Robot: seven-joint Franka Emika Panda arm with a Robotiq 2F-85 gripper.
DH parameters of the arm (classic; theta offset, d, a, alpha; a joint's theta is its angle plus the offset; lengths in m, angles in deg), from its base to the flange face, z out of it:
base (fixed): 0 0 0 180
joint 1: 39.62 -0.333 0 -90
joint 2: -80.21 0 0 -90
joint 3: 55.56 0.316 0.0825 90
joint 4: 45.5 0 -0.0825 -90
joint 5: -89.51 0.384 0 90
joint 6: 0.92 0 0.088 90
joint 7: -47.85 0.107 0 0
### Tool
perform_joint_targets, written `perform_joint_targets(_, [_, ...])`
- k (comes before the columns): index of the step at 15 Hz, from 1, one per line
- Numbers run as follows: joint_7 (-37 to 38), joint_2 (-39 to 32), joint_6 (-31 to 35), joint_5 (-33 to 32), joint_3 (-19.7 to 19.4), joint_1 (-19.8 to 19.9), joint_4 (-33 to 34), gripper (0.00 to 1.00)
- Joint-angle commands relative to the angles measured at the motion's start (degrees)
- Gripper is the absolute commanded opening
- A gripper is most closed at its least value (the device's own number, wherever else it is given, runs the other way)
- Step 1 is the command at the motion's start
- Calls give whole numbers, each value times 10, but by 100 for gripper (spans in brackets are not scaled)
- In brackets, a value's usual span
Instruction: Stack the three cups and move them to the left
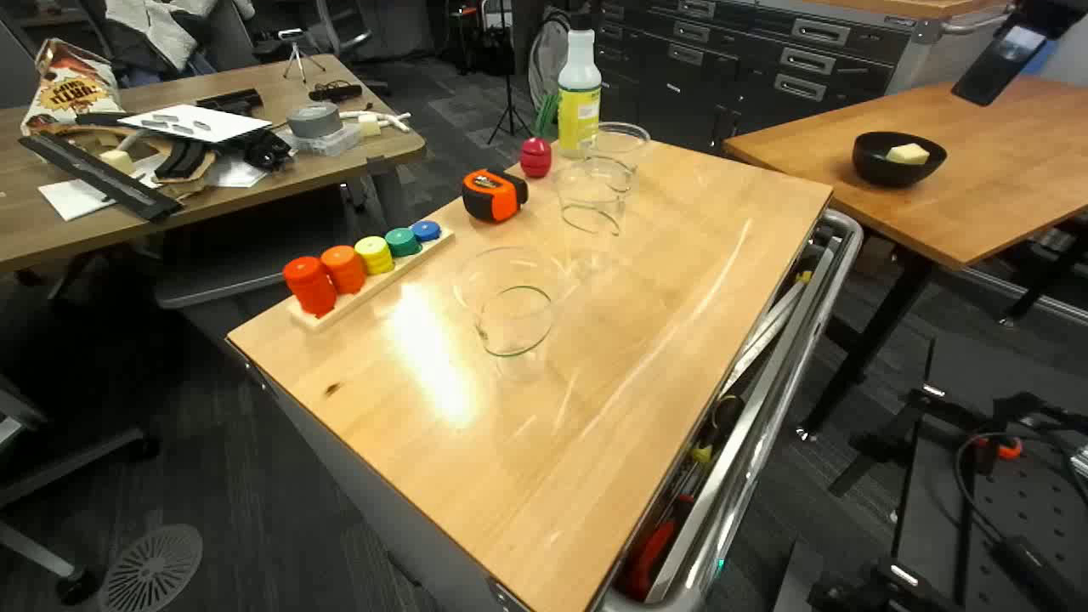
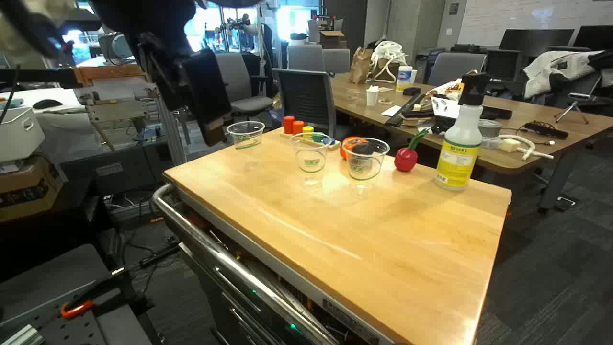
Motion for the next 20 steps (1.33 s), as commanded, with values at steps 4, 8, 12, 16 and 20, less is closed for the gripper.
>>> perform_joint_targets(4, [-12,-33,-15,7,7,4,31,100])
perform_joint_targets(8, [3,-140,-6,-2,10,7,113,100])
perform_joint_targets(12, [37,-265,3,-44,1,-4,214,100])
perform_joint_targets(16, [40,-402,16,-37,-5,-14,319,100])
perform_joint_targets(20, [13,-518,-1,20,23,15,425,100])
